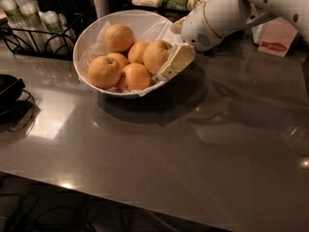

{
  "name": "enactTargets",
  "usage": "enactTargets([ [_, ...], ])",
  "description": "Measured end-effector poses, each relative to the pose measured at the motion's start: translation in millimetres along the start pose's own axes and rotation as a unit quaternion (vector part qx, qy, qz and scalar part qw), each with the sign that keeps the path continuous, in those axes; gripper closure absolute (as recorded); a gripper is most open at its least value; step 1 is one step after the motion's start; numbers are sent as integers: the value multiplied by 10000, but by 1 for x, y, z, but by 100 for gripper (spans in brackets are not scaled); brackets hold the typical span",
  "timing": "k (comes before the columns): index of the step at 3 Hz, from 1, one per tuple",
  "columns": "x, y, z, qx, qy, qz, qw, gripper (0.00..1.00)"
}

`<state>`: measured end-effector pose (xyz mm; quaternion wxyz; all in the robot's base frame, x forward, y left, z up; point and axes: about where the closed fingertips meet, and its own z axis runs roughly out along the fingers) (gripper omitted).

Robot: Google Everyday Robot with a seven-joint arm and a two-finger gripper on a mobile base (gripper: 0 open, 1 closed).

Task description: Pick orange from white bowl

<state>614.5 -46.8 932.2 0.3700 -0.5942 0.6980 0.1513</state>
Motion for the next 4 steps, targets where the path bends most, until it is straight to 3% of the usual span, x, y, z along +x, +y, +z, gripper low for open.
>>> enactTargets([
  [1,-2,0,1,-8,-12,-13,10000,6],
  [3,-17,1,13,-155,-24,-188,9997,20],
  [4,-16,0,15,-159,-7,-190,9997,19],
])
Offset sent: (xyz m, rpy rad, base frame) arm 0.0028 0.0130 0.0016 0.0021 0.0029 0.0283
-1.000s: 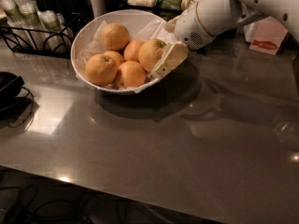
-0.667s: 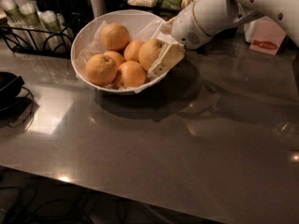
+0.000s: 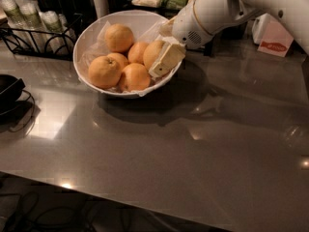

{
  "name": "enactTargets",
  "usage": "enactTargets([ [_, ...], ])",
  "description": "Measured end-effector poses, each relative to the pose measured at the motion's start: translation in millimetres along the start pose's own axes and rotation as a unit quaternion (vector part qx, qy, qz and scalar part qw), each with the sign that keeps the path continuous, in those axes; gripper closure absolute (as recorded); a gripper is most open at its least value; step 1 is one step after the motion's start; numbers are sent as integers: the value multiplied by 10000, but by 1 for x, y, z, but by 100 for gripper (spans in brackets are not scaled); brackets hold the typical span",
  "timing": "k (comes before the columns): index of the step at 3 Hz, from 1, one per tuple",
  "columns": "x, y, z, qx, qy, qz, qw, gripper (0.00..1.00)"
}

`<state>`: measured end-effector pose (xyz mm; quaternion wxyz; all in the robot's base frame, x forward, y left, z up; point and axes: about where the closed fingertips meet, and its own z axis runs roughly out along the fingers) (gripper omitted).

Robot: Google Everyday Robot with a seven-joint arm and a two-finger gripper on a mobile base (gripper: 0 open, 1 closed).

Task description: Pick orange from white bowl

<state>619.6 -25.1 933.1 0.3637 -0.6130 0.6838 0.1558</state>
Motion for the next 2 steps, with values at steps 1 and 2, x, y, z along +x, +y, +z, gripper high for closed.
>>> enactTargets([
  [1,27,-10,19,-34,237,92,9997,18],
  [2,33,-15,24,-17,289,75,9996,20],
])
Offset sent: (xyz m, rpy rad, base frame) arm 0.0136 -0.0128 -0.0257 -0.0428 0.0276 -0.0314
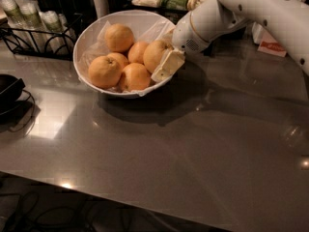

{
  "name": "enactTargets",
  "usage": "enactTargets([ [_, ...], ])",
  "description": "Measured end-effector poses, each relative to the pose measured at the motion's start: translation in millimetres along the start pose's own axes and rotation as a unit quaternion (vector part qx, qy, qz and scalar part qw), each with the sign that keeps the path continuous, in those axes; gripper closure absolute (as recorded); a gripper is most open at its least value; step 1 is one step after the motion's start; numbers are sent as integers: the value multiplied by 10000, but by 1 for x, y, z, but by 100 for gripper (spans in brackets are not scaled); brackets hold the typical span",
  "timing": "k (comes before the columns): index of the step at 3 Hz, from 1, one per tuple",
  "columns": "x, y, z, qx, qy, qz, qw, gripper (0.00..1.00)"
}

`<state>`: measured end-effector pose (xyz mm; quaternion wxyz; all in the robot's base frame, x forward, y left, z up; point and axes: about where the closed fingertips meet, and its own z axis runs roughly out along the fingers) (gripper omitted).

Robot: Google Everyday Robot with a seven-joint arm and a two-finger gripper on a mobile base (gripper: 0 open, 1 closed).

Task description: Pick orange from white bowl

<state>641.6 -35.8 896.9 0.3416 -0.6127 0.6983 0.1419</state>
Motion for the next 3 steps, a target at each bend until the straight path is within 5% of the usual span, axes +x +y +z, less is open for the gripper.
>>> enactTargets([
  [1,2,-4,5,-6,48,-26,10000,20],
  [3,2,-5,7,-23,64,-35,10000,63],
])
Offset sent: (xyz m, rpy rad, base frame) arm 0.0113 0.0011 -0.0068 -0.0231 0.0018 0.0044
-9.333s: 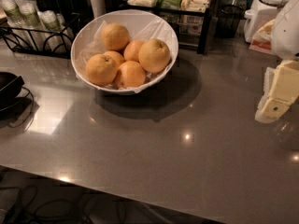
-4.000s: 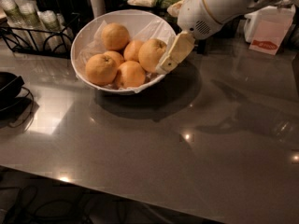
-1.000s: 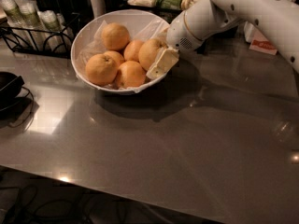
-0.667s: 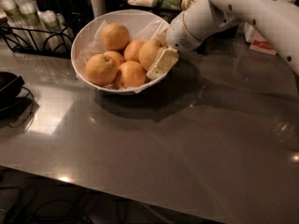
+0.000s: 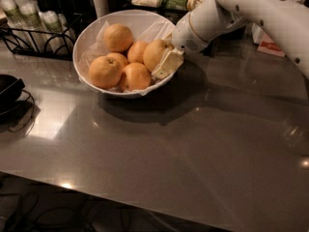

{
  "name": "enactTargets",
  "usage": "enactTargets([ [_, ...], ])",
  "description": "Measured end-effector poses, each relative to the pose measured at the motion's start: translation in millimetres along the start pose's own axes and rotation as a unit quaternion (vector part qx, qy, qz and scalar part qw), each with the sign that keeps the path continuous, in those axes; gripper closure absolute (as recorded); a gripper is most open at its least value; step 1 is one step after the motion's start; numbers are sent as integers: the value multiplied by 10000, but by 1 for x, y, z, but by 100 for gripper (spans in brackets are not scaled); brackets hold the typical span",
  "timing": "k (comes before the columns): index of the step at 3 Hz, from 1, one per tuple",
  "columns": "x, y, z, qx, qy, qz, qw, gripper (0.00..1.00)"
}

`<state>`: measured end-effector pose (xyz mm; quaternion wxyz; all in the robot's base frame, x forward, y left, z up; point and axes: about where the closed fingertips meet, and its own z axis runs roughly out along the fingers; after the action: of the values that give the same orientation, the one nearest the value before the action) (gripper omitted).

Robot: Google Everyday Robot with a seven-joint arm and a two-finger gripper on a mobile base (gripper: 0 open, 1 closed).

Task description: Pick orange from white bowl

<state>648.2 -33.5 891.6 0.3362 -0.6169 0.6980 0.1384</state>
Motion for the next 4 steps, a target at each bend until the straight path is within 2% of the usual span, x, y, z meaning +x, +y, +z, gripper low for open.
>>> enactTargets([
  [1,0,0,0,1,-4,-1,10000,86],
  [2,-7,0,-7,56,-131,-42,9999,100],
  [3,-18,1,-26,185,-340,-126,9992,100],
  [4,-39,2,-72,456,-695,-299,9961,100],
])
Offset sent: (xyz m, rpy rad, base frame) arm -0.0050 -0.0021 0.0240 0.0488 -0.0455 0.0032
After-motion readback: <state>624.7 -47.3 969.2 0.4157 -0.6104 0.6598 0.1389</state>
